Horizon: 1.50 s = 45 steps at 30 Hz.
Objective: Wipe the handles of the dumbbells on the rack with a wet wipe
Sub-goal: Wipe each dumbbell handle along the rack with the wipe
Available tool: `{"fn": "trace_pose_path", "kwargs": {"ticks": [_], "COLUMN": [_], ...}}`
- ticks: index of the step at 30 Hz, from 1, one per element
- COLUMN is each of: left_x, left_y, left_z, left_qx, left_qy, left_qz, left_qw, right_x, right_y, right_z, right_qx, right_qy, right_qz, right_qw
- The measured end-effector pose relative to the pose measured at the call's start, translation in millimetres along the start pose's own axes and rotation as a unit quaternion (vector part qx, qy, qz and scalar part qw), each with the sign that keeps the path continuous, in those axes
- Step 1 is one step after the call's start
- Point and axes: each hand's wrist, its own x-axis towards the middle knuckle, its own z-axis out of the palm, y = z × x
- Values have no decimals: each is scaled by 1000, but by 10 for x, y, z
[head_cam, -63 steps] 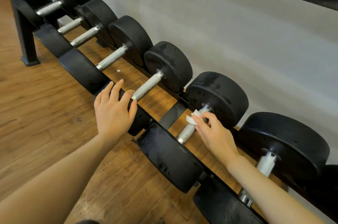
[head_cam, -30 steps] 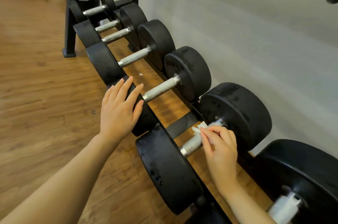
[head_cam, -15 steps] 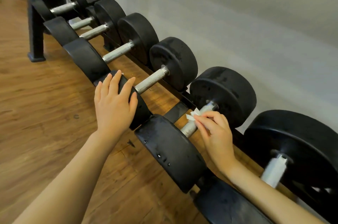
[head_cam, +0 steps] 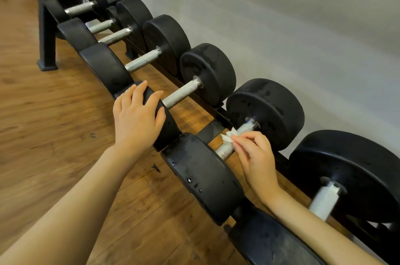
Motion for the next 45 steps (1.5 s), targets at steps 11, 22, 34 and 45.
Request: {"fn": "trace_pose_path", "kwargs": {"ticks": [11, 22, 34, 45], "left_x": [-15, -34, -31, -28], "left_y": [58, -17, -47, -17], "left_z": [104, 159, 161, 156], "left_qx": [-14, -4, -18, -6], "left_qy": [50, 85, 75, 77], "left_qz": [-27, 13, 21, 13], "left_qw": [998, 996, 997, 997], "right_x": [17, -16, 5, -30], "right_y": [-11, -63, -10, -47], "right_z": [-9, -16, -73, -50], "right_qx": [89, 114, 116, 103], "right_qy": [41, 18, 20, 10], "right_qz": [128, 113, 144, 120], "right_qw": [987, 987, 982, 987]}}
